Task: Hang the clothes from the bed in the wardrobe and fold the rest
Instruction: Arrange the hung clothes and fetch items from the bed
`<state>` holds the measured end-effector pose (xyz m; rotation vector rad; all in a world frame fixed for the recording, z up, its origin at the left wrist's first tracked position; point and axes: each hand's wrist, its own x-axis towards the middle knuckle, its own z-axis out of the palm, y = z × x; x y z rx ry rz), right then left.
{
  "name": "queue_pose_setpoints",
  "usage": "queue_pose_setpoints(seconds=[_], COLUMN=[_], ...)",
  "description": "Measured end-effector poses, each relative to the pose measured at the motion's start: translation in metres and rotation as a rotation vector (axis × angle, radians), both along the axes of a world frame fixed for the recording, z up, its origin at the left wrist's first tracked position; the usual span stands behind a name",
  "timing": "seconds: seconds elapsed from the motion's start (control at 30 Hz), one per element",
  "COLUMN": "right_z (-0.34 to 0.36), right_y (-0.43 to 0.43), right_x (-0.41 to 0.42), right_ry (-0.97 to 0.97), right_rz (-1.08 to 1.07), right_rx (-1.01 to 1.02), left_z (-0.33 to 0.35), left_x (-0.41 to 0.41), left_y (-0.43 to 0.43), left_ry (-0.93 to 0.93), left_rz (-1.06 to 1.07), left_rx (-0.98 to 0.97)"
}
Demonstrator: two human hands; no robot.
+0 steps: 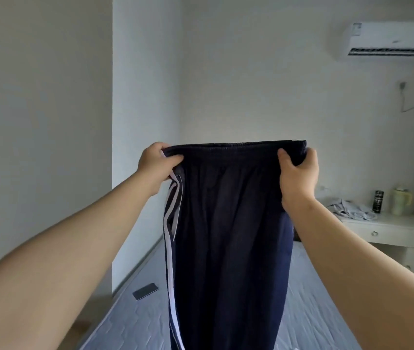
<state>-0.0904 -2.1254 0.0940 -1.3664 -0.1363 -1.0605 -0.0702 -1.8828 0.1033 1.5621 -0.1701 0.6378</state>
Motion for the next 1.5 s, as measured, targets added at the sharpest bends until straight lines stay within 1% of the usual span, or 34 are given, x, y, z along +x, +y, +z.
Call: queue_pose_setpoints(seconds=[0.07,0.1,0.13,0.2,0.27,0.33,0.37,0.43,0.5,0.57,0.63,0.73,0.8,0.87,0.97,1.07,1.23,1.3,1.37,1.4,1.43,1.5], right_z=[0.019,0.028,0.034,0.038,0.031,0.011,-0.002,-0.027,-0.05,-0.066,-0.074,-0.075,-0.072,-0.068,-0.065,-0.065,-0.065,-0.066,-0.068,-0.068,-0.067,-0.064], right_y=[-0.001,-0.001,-0.002,-0.002,-0.004,-0.006,-0.007,-0.008,-0.007,-0.003,0.002,0.01,0.017,0.026,0.041,0.058,0.062,0.062,0.066,0.068,0.07,0.07], right_x=[-0.004,-0.006,-0.007,-0.006,-0.003,0.002,0.004,0.007,0.007,0.007,0.005,0.001,-0.003,-0.007,-0.013,-0.019,-0.02,-0.021,-0.022,-0.022,-0.024,-0.026], right_ry=[-0.052,-0.073,-0.089,-0.092,-0.019,0.124,0.206,0.358,0.488,0.588,0.627,0.632,0.627,0.616,0.604,0.63,0.682,0.644,0.593,0.578,0.581,0.595], right_rz=[0.001,-0.004,-0.009,-0.019,-0.019,0.005,0.03,0.11,0.19,0.189,0.174,0.218,0.282,0.343,0.432,0.523,0.523,0.47,0.402,0.403,0.444,0.606], right_rx=[0.012,0.022,0.035,0.049,0.031,-0.008,-0.019,0.006,0.07,0.102,0.118,0.134,0.134,0.139,0.164,0.141,0.182,0.155,0.119,0.114,0.129,0.195], left_z=[0.023,0.033,0.039,0.044,0.036,0.016,0.004,-0.02,-0.041,-0.056,-0.064,-0.066,-0.062,-0.06,-0.06,-0.064,-0.067,-0.069,-0.07,-0.07,-0.07,-0.07], left_x=[-0.003,-0.005,-0.006,-0.007,-0.006,-0.003,-0.002,-0.001,-0.001,-0.003,-0.006,-0.017,-0.023,-0.028,-0.037,-0.04,-0.049,-0.05,-0.05,-0.049,-0.048,-0.048], left_y=[-0.001,-0.001,0.0,0.0,0.0,0.002,0.004,0.009,0.011,0.008,-0.001,-0.021,-0.036,-0.048,-0.059,-0.066,-0.059,-0.057,-0.058,-0.059,-0.058,-0.055], left_ry=[-0.084,-0.108,-0.124,-0.131,-0.061,0.082,0.161,0.326,0.468,0.556,0.575,0.518,0.464,0.405,0.316,0.252,0.222,0.193,0.156,0.146,0.15,0.178], left_rz=[-0.077,-0.108,-0.12,-0.121,-0.104,-0.078,-0.082,-0.115,-0.154,-0.175,-0.167,-0.15,-0.2,-0.225,-0.175,-0.145,-0.183,-0.194,-0.165,-0.144,-0.133,-0.185], left_rx=[-0.205,-0.266,-0.279,-0.23,-0.141,-0.038,-0.024,-0.086,-0.217,-0.322,-0.368,-0.403,-0.366,-0.247,-0.047,0.065,0.11,0.164,0.226,0.255,0.275,0.281])
